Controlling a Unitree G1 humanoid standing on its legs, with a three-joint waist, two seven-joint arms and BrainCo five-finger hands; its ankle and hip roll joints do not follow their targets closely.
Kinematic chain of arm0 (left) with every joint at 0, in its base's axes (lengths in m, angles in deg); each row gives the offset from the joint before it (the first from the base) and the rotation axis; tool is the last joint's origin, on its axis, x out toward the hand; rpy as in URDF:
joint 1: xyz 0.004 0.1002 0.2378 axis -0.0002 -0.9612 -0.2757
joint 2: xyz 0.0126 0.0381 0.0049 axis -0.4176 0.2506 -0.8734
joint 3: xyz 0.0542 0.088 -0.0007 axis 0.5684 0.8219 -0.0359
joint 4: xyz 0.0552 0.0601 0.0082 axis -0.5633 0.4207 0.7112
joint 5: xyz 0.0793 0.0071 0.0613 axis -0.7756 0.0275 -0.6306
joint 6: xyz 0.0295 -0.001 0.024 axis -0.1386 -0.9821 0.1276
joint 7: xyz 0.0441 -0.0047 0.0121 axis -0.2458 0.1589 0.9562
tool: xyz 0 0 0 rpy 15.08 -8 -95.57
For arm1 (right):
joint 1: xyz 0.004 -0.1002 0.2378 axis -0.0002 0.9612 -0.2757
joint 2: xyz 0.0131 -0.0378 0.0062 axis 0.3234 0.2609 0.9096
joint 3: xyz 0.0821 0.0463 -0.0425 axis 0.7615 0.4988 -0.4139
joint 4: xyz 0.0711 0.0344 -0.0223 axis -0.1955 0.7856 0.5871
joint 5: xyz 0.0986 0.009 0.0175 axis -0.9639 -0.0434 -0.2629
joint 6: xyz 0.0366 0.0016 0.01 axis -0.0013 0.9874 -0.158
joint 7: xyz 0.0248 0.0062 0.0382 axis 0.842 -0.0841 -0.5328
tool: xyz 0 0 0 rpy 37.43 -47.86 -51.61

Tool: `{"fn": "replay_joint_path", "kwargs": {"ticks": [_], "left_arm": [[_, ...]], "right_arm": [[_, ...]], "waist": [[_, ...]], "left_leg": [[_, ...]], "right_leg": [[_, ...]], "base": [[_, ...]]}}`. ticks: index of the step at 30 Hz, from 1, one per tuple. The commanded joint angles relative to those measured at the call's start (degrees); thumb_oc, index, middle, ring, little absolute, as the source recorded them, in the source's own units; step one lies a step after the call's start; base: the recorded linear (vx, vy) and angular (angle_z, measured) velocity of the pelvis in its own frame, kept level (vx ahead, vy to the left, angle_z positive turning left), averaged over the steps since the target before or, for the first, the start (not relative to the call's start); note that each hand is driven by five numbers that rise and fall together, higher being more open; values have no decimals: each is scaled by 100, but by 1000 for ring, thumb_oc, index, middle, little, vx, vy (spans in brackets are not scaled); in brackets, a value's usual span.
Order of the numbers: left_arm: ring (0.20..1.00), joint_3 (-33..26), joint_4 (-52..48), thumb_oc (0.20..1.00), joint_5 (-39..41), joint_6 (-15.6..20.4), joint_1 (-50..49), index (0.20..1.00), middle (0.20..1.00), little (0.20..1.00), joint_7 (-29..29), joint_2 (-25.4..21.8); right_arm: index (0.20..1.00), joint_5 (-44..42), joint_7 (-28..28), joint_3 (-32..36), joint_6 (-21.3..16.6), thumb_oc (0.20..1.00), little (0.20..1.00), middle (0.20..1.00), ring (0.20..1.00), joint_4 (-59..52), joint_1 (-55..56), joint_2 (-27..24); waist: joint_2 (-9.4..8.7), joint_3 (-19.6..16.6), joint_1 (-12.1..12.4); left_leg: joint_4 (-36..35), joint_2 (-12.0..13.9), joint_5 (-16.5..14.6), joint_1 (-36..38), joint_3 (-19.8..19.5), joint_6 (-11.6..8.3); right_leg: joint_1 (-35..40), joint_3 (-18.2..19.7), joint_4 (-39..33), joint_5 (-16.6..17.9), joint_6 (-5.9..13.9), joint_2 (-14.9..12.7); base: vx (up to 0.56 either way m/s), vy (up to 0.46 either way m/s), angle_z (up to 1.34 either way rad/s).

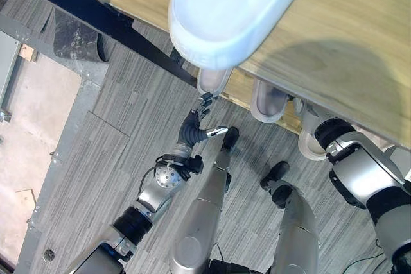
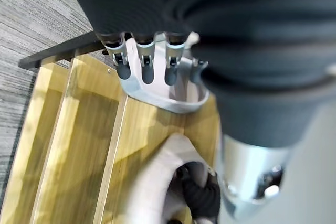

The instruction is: Arrange the slippers neatly on the shoe rack.

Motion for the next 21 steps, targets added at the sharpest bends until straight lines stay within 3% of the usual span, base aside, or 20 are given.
{"fn": "replay_joint_path", "kwargs": {"ticks": [1,12,16,20,21], "left_arm": [[1000,124,-421,1000,-2,282,4,1000,1000,1000,49,108],[1000,-66,-330,1000,1,181,55,1000,1000,1000,322,124],[1000,-285,-243,1000,-67,49,-25,1000,1000,1000,533,164],[1000,-329,-137,1000,-160,-8,-130,1000,1000,1000,577,181],[1000,-318,-139,1000,-164,-6,-133,1000,1000,1000,577,179]], "right_arm": [[1000,-93,-503,-81,135,1000,1000,1000,1000,538,365,193],[1000,-681,-177,395,242,1000,1000,1000,1000,-277,83,538],[1000,-1235,17,936,4,1000,1000,1000,1000,-1963,339,438],[1000,-1229,56,1288,-105,1000,1000,1000,1000,-3075,899,342],[1000,-1219,47,1303,-92,1000,1000,1000,1000,-3110,925,331]], "waist": [[6,-169,137],[-117,-145,-33],[-278,-107,-274],[-349,-75,-440],[-342,-53,-434]], "left_leg": [[797,-154,-1107,-175,207,126],[550,-125,-1101,192,247,118],[510,-66,-1161,413,331,131],[500,-34,-1184,489,373,152],[495,-56,-1037,427,397,174]], "right_leg": [[-70,409,-824,607,538,-120],[272,395,-1103,719,551,-85],[474,452,-1239,767,525,-20],[543,491,-1334,821,530,19],[505,438,-1372,958,472,-10]], "base": [[19,33,-2],[16,15,-1],[9,11,-3],[-14,30,-13],[-80,50,-10]]}}
